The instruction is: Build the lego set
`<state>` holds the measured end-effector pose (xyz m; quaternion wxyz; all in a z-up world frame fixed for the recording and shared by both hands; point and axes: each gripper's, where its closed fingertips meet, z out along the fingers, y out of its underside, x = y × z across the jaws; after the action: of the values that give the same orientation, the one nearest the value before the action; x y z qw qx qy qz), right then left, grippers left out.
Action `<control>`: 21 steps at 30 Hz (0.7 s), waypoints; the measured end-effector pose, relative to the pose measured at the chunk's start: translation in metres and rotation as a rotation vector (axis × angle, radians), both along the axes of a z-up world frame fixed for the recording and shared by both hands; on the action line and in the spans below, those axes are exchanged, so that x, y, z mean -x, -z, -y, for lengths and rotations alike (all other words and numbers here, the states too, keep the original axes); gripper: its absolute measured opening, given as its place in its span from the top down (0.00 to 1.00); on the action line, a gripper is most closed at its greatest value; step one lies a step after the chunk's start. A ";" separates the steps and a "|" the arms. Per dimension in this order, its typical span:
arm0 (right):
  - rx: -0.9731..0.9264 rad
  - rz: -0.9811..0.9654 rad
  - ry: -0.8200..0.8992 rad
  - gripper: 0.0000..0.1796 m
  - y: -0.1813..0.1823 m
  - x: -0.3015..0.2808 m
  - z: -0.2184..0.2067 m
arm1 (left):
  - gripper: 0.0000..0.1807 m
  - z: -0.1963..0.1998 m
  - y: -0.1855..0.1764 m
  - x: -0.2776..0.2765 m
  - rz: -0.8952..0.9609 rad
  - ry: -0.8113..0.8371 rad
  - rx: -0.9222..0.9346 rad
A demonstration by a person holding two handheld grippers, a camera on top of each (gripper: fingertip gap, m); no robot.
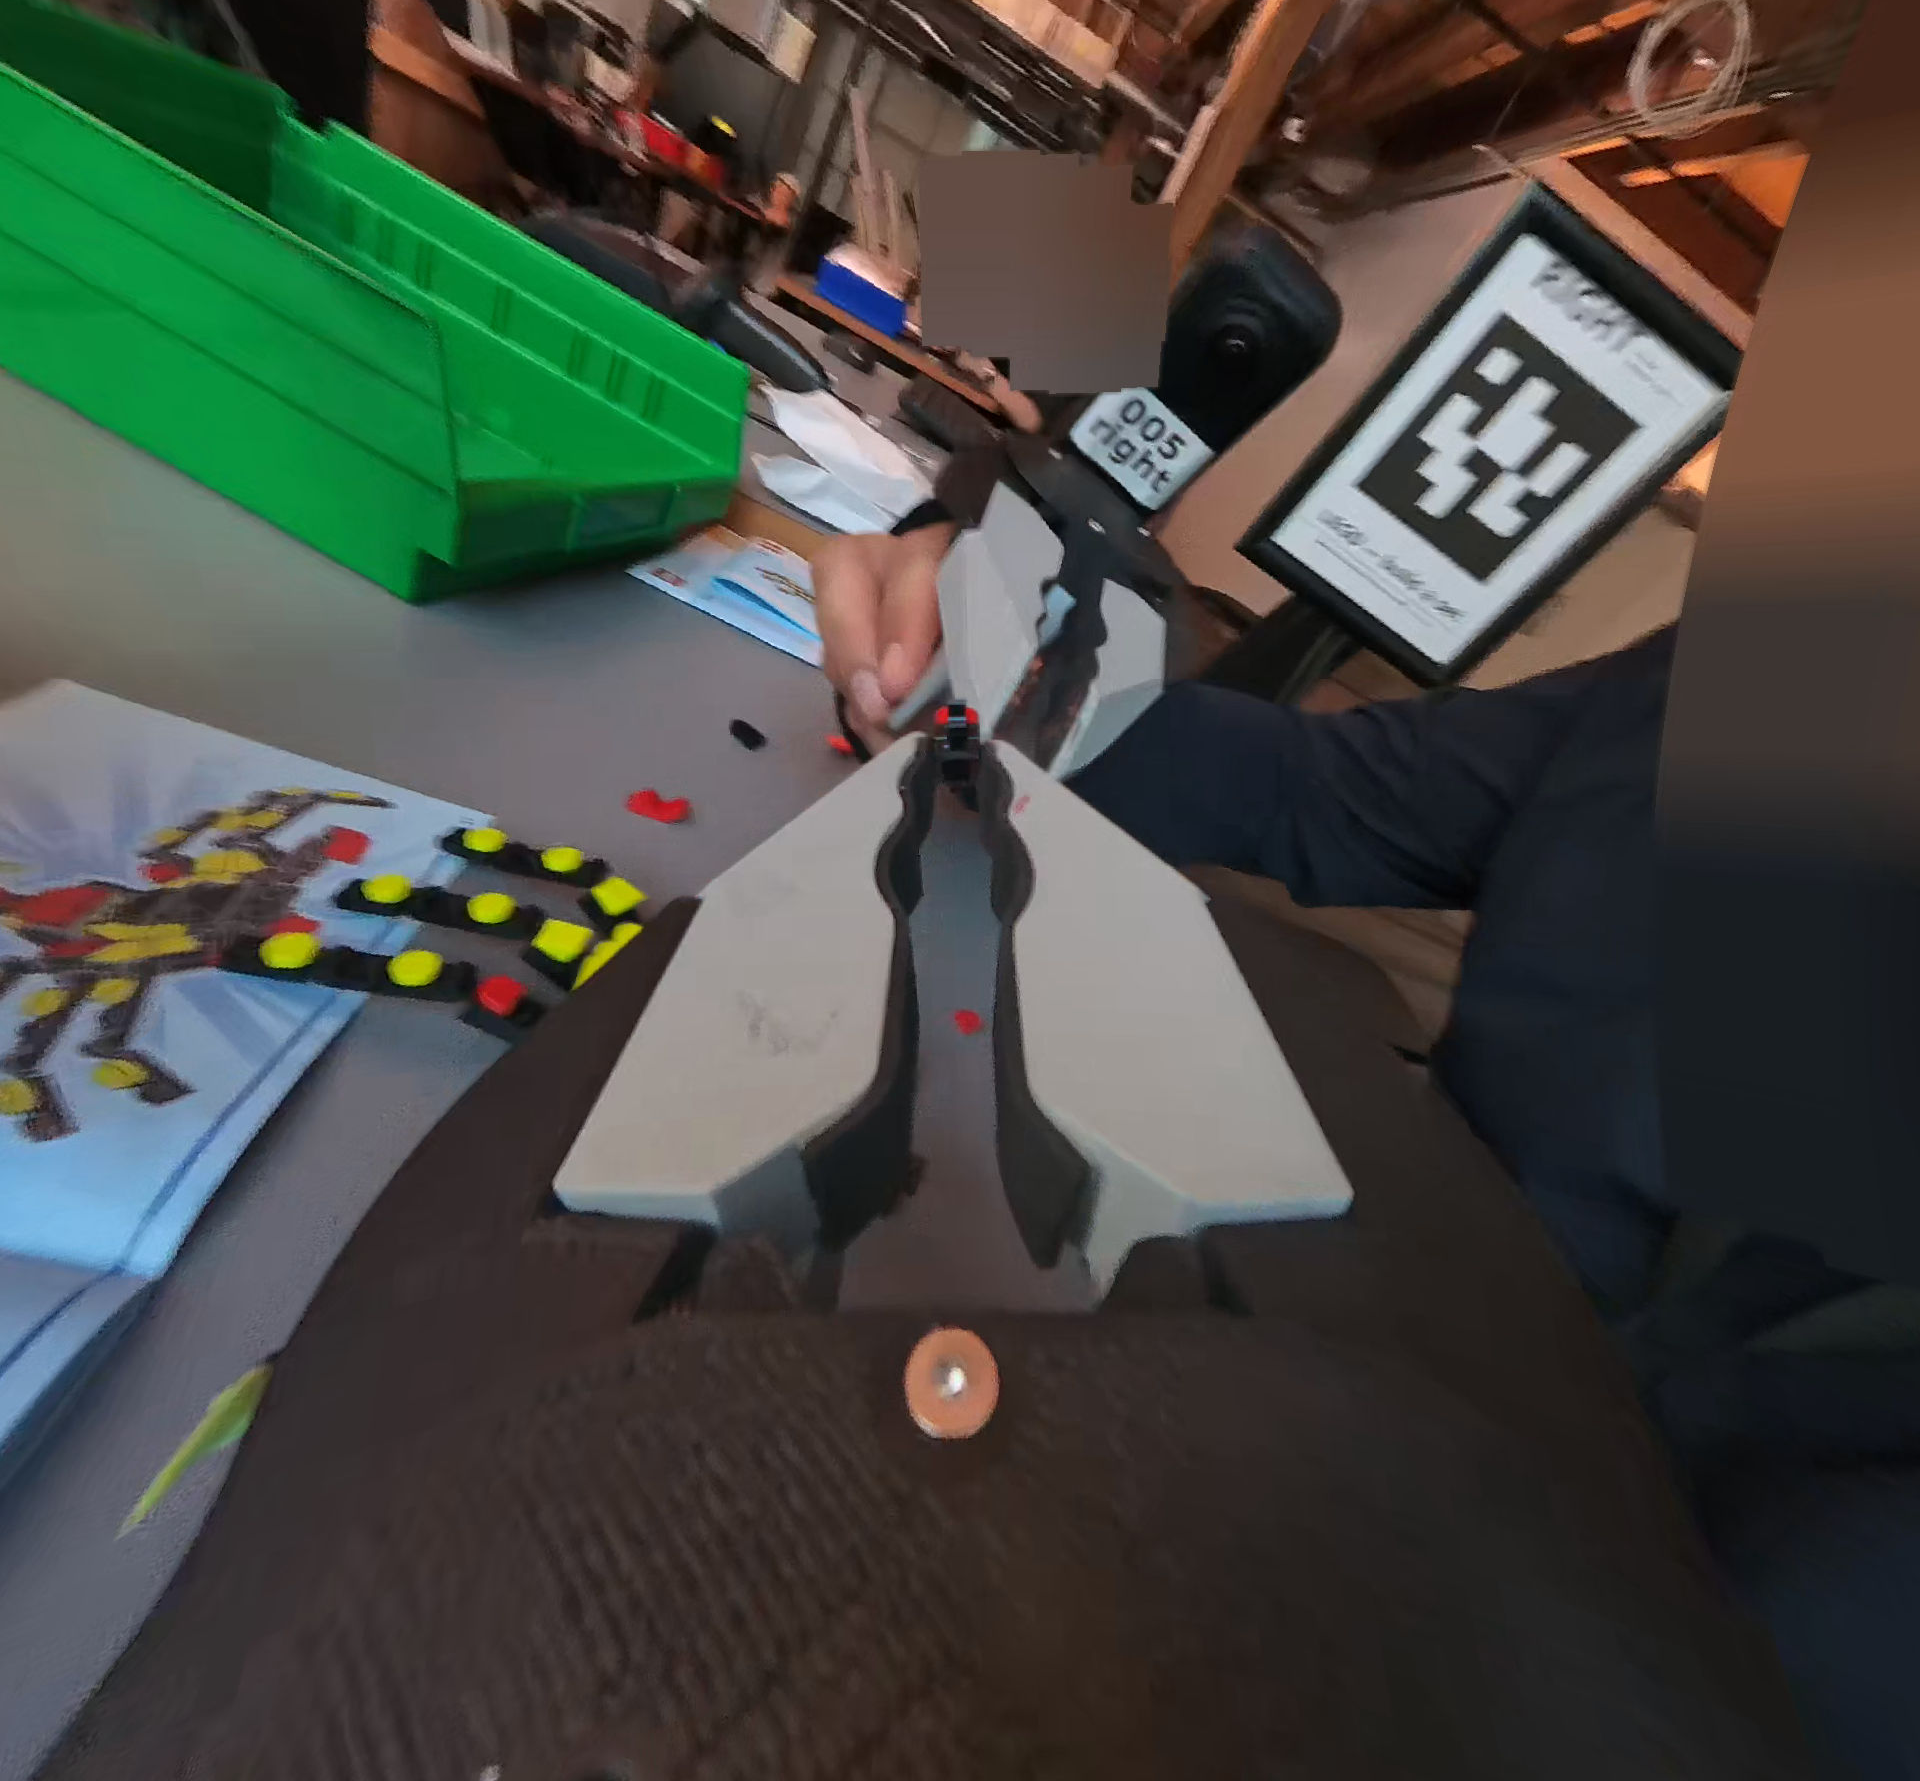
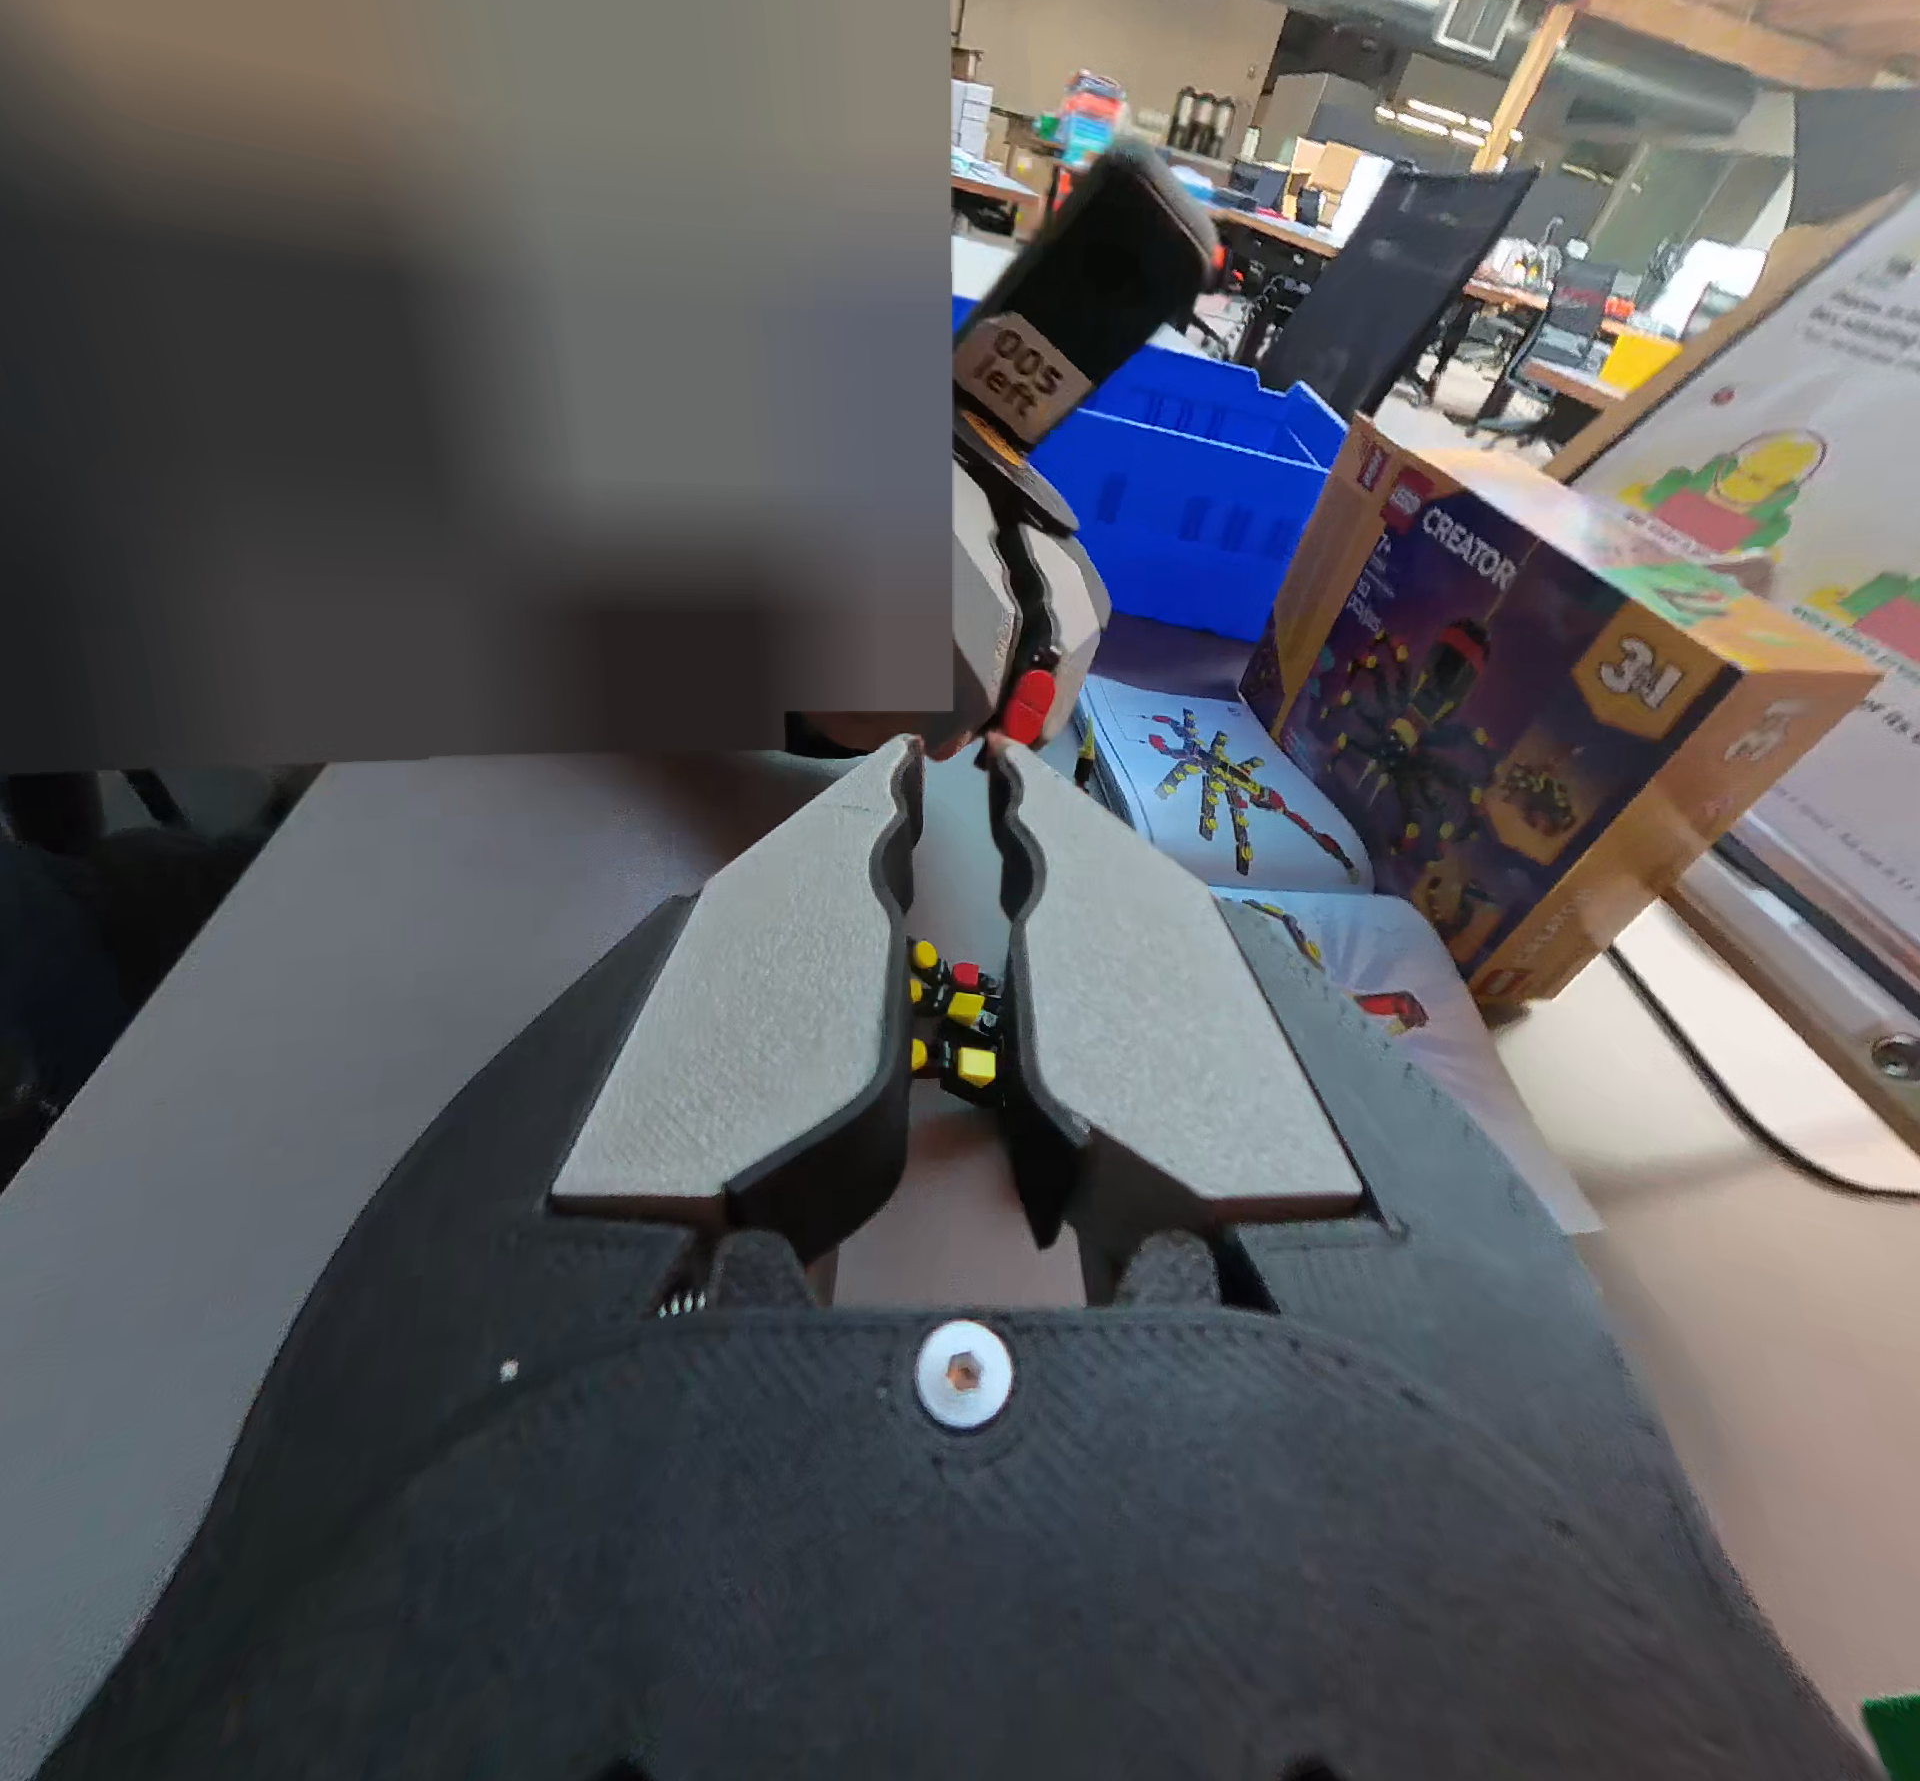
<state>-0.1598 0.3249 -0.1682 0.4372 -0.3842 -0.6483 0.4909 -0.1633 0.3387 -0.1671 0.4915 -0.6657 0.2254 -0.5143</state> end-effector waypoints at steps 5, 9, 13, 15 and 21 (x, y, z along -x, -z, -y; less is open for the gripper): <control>-0.114 -0.045 -0.139 0.92 -0.007 -0.014 0.028 | 0.97 0.034 0.002 -0.024 0.079 0.285 0.126; -0.229 -0.102 -0.201 0.94 -0.010 -0.024 0.045 | 0.98 0.059 0.011 -0.038 0.041 0.454 0.168; -0.244 -0.066 -0.264 0.95 -0.006 -0.031 0.055 | 0.98 0.069 0.010 -0.045 0.040 0.510 0.150; -0.228 -0.060 -0.272 0.94 -0.006 -0.032 0.056 | 0.97 0.070 0.008 -0.044 0.046 0.515 0.151; -0.265 -0.044 -0.282 0.94 0.002 -0.030 0.061 | 0.97 0.072 0.009 -0.046 0.050 0.527 0.156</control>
<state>-0.1296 0.2639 -0.1700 0.4246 -0.2178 -0.7450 0.4661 -0.1174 0.2668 -0.1757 0.2933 -0.6071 0.3384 -0.6564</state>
